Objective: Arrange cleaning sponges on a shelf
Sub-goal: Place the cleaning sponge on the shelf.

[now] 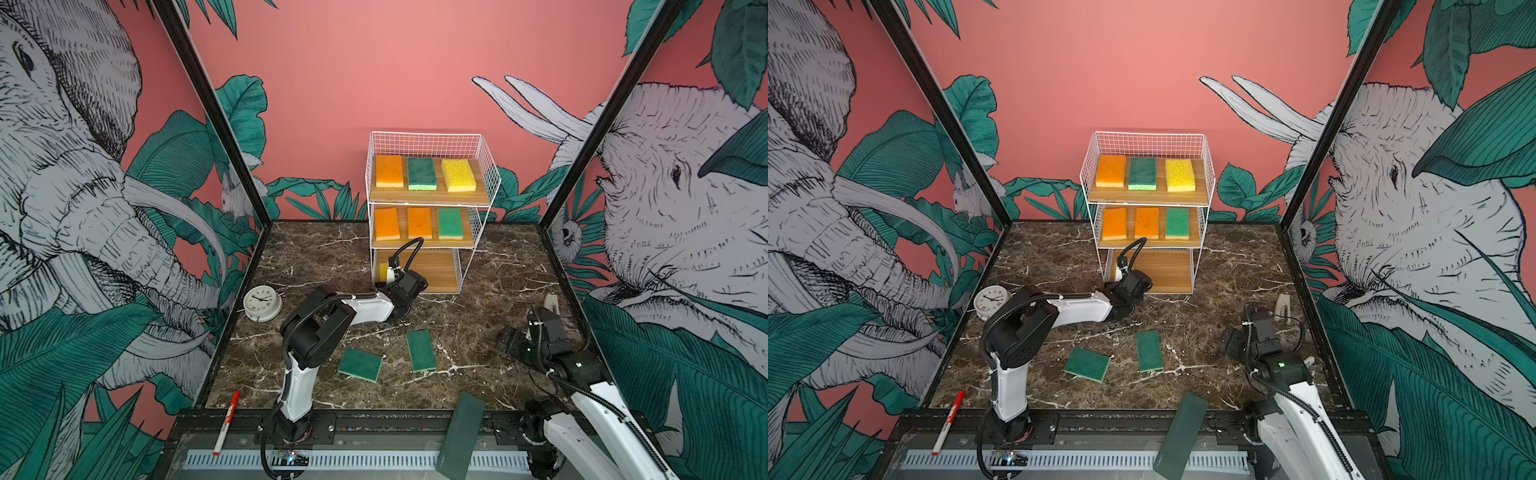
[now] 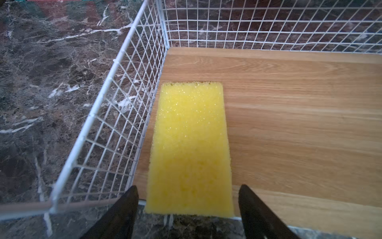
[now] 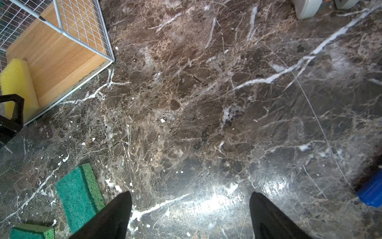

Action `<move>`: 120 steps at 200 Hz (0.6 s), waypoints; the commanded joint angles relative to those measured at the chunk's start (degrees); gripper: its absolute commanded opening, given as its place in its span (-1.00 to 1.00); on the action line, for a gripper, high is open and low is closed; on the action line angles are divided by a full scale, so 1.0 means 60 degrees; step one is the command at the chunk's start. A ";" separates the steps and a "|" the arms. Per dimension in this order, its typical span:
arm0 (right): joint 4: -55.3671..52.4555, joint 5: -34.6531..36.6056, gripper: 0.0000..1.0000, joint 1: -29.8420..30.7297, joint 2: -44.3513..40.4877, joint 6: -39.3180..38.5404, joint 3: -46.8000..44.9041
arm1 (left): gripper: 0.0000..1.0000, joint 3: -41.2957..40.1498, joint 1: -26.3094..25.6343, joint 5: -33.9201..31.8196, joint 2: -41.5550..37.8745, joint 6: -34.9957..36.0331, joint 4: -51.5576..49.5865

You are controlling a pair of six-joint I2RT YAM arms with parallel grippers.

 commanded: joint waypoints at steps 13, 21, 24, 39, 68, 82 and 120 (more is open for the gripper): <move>-0.0343 0.0208 0.84 0.0041 -0.0271 -0.0059 0.0304 | 0.56 -0.0022 0.0067 0.0024 -0.0213 -0.0394 -0.0416; -0.0367 0.0205 0.84 0.0050 -0.0317 -0.0058 0.0302 | 0.55 -0.0148 0.0054 0.0126 -0.0342 -0.0400 -0.0362; -0.0366 0.0208 0.84 0.0054 -0.0330 -0.0059 0.0305 | 0.55 -0.0215 0.0051 0.0148 -0.0383 -0.0398 -0.0334; -0.0391 0.0180 0.84 0.0053 -0.0369 -0.0030 0.0309 | 0.53 -0.0507 -0.0031 0.0263 -0.0662 -0.0349 -0.0196; -0.0406 0.0141 0.84 0.0040 -0.0470 0.0018 0.0287 | 0.49 -0.1404 -0.0363 0.0258 -0.1301 -0.0236 0.0414; -0.0420 0.0152 0.84 0.0053 -0.0550 0.0043 0.0262 | 0.46 -0.1903 -0.0480 0.0300 -0.1624 -0.0266 0.0741; -0.0455 0.0121 0.84 0.0053 -0.0731 0.0116 0.0170 | 0.28 -0.2728 -0.0490 0.0839 -0.2203 -0.0443 0.1327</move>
